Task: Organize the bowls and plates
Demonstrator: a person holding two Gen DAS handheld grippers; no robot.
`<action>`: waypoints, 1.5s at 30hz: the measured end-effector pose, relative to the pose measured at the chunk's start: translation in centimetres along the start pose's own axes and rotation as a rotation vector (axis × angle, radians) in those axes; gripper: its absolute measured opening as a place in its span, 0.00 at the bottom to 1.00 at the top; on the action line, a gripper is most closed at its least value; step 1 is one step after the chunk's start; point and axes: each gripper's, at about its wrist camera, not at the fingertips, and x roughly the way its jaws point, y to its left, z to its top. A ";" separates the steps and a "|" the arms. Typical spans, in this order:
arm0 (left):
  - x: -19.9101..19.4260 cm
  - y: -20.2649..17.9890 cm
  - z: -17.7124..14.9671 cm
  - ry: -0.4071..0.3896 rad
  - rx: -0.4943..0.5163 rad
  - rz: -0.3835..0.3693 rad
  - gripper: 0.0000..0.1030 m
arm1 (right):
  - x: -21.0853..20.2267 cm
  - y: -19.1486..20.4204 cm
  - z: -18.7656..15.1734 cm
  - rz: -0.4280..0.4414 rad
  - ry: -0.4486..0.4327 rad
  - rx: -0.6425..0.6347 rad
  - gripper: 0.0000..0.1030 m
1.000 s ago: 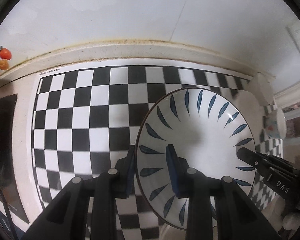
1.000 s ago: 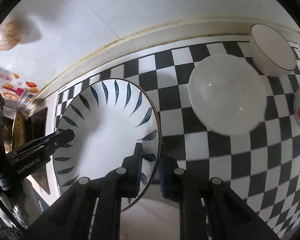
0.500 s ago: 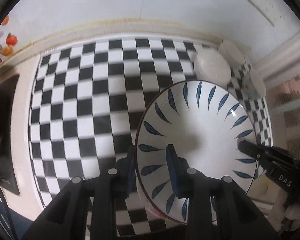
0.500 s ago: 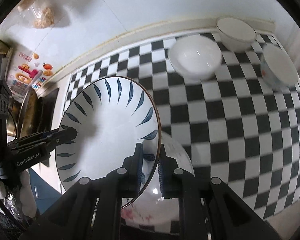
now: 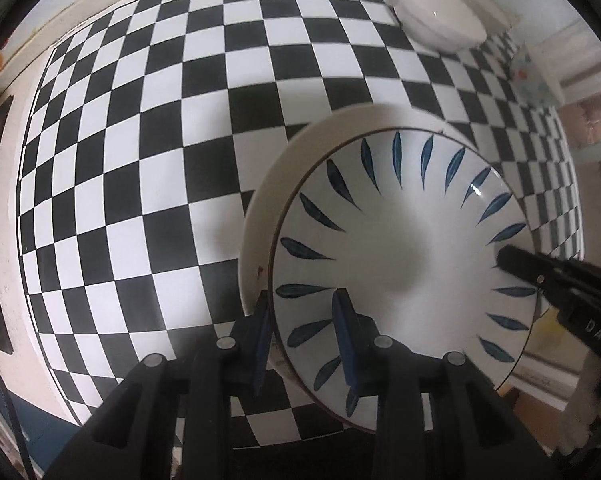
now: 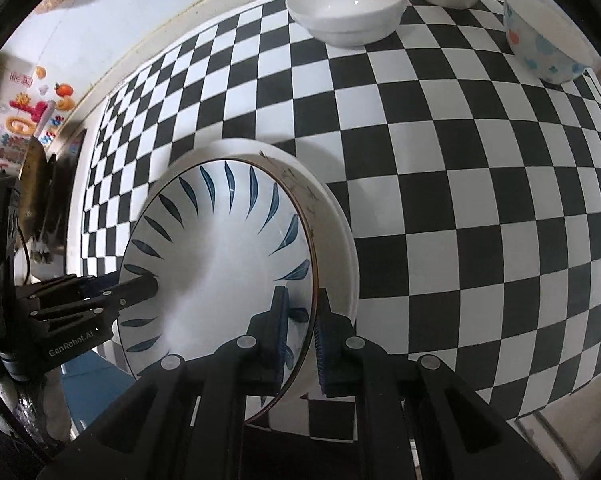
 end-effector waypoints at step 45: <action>0.4 0.0 1.6 0.092 -0.087 0.051 0.27 | 0.5 -2.4 0.9 -0.009 0.160 0.196 0.14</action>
